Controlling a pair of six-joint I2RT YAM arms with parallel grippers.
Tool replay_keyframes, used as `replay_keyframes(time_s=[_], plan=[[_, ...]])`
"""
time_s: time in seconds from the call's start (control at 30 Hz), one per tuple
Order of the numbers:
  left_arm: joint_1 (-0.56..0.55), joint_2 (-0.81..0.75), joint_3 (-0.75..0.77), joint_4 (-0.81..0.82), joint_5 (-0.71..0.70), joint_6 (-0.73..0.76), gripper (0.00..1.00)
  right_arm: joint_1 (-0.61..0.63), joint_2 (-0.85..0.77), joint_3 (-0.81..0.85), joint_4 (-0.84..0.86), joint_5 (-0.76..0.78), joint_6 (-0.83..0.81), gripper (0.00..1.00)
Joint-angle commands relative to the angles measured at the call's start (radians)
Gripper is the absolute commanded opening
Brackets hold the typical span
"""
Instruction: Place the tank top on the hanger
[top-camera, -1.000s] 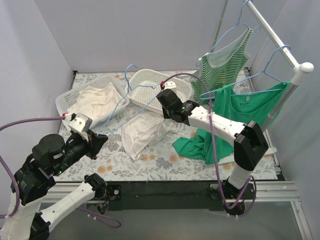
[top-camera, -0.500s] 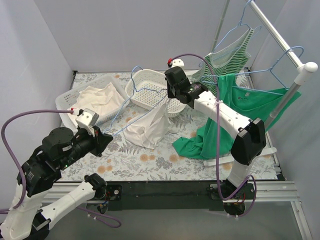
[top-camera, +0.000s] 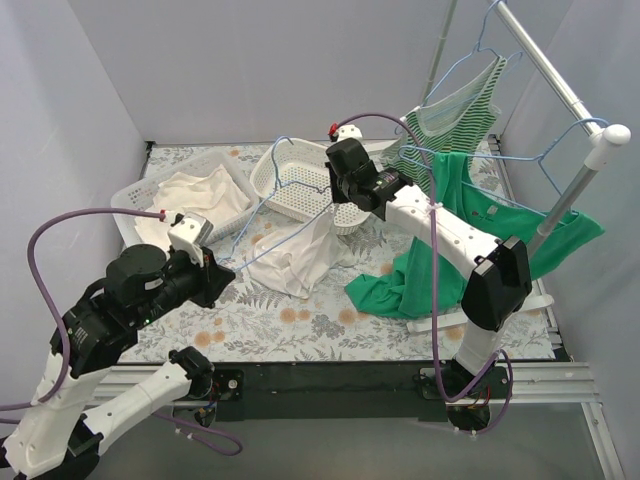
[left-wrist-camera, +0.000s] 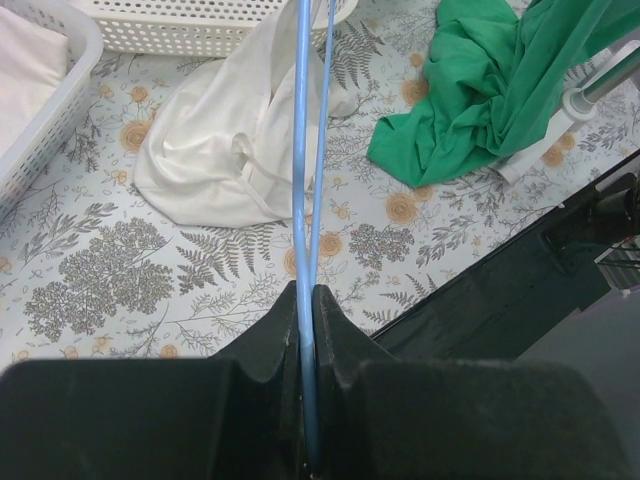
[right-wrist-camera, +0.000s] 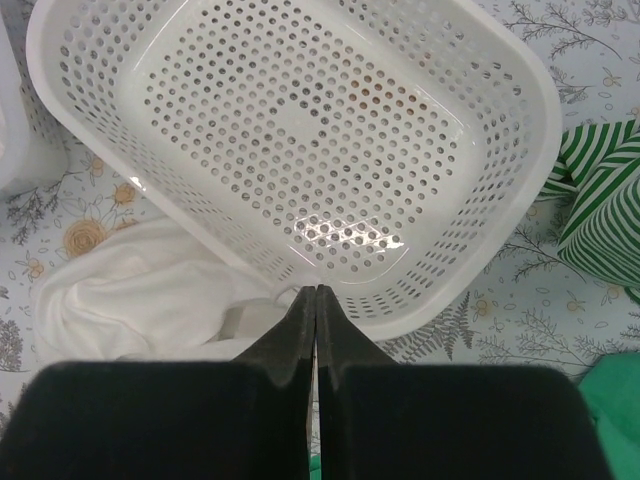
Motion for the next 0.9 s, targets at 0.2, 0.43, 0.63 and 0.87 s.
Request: replay_keyframes(time_s=[0.2,0.43,0.63,0.87], plan=[[-0.003,0.050,-0.018,0.040,-0.011,-0.010,0.00,0.010,-0.074,-0.050,0.019,0.053,-0.024,0.01],[-0.003,0.073,-0.030,0.051,0.018,-0.010,0.00,0.010,-0.077,-0.039,0.019,0.070,-0.031,0.01],[-0.003,0.095,-0.060,0.077,0.016,-0.003,0.00,0.010,-0.080,-0.030,0.024,0.031,-0.041,0.01],[-0.003,0.078,-0.168,0.213,0.018,0.030,0.00,0.053,-0.103,-0.075,0.049,-0.035,-0.045,0.01]])
